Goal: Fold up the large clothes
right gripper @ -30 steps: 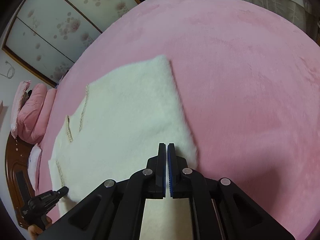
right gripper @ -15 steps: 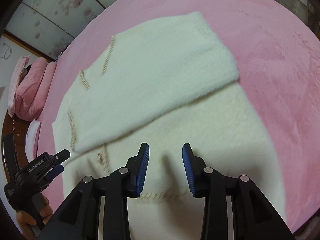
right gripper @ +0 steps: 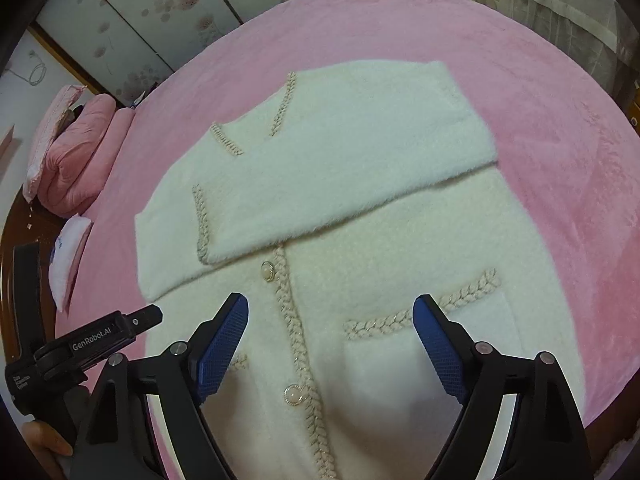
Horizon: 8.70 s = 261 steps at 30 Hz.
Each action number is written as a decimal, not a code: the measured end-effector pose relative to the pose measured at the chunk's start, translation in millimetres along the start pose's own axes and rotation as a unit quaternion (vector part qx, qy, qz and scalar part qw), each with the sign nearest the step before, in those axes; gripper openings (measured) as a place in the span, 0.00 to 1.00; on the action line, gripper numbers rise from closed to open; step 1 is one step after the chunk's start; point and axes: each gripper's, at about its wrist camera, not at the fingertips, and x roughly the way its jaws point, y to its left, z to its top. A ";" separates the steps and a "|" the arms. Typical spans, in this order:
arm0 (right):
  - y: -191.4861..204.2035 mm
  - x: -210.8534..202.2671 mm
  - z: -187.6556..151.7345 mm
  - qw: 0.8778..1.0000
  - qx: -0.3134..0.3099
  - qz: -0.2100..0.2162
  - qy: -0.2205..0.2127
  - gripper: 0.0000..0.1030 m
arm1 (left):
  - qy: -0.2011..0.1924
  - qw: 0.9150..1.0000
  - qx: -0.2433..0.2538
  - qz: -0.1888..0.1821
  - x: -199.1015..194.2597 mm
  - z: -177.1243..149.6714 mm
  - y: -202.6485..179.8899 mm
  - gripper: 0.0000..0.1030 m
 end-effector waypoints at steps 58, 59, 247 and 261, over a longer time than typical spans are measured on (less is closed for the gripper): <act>-301.6 -6.3 -150.9 0.967 0.171 0.068 0.177 0.57 | 0.106 0.989 -0.093 -0.040 48.2 -227.8 187.2 0.64; -297.0 -3.8 -149.5 0.967 0.166 0.072 0.177 0.55 | 0.112 0.988 -0.096 -0.034 50.0 -225.8 185.1 0.64; 74.8 282.5 60.3 0.988 -0.100 0.096 0.062 0.00 | 0.070 0.986 -0.056 -0.141 153.0 140.9 -20.7 0.00; -43.8 245.9 98.2 0.994 -0.040 -0.103 -0.005 0.00 | 0.023 0.998 -0.063 -0.022 139.0 159.5 11.4 0.00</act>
